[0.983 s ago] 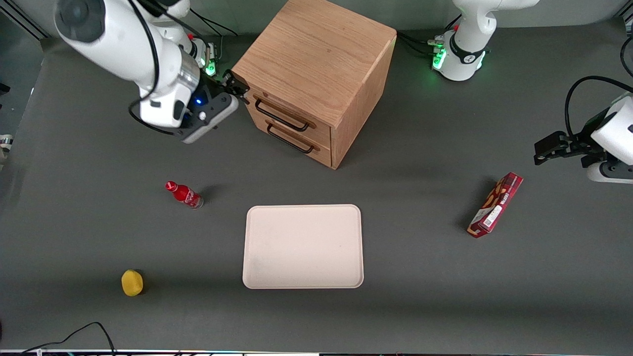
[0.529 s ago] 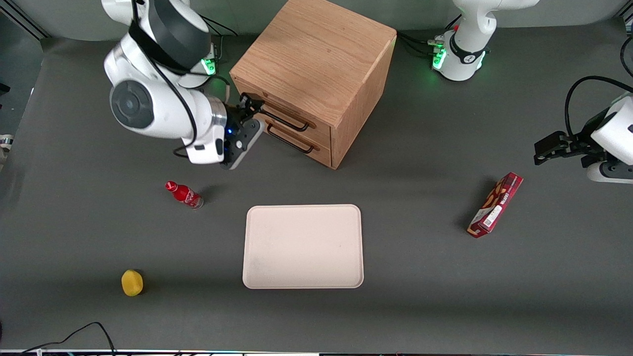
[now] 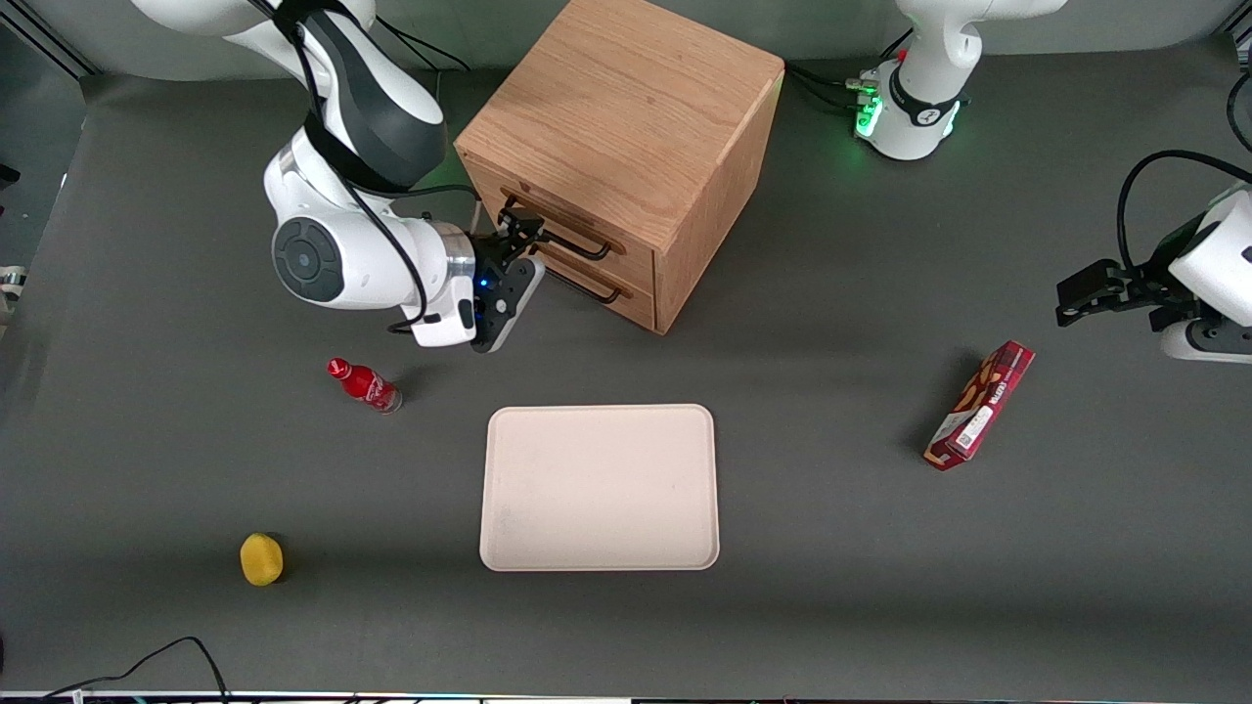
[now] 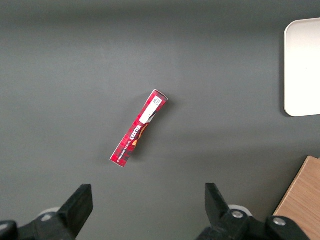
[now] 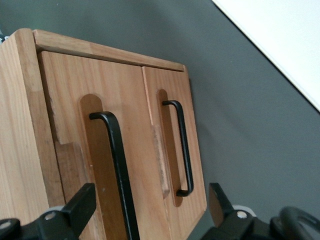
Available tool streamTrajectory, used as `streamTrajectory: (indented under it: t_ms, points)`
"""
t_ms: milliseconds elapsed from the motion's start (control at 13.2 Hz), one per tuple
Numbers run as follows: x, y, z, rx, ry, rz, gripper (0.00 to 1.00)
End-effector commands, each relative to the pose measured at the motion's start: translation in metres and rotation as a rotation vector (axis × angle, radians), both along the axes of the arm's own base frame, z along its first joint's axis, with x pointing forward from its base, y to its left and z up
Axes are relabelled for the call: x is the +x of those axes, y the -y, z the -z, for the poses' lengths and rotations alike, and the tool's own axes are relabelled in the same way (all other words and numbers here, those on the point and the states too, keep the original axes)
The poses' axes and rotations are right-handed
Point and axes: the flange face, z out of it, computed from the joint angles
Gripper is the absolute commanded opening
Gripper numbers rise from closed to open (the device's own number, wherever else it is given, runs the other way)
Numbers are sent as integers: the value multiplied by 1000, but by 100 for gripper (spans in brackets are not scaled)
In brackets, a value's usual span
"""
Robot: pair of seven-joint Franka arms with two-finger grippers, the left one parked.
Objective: Open upper drawer
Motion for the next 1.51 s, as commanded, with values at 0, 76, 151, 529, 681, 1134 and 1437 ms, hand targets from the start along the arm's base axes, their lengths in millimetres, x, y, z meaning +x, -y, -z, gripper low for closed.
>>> streamTrajectory:
  t_ms: [0,76,151,529,681,1134,1437]
  points:
    - [-19,2,8,11,21,12,100]
    - [-24,0,11,6,23,9,100]
    - [-32,-4,13,2,27,3,100]
    - [-44,-7,33,-9,37,11,100]
    - [-46,-7,34,0,34,25,100]
    - [-47,-4,43,1,60,14,100]
    - [-34,3,51,-6,75,19,100]
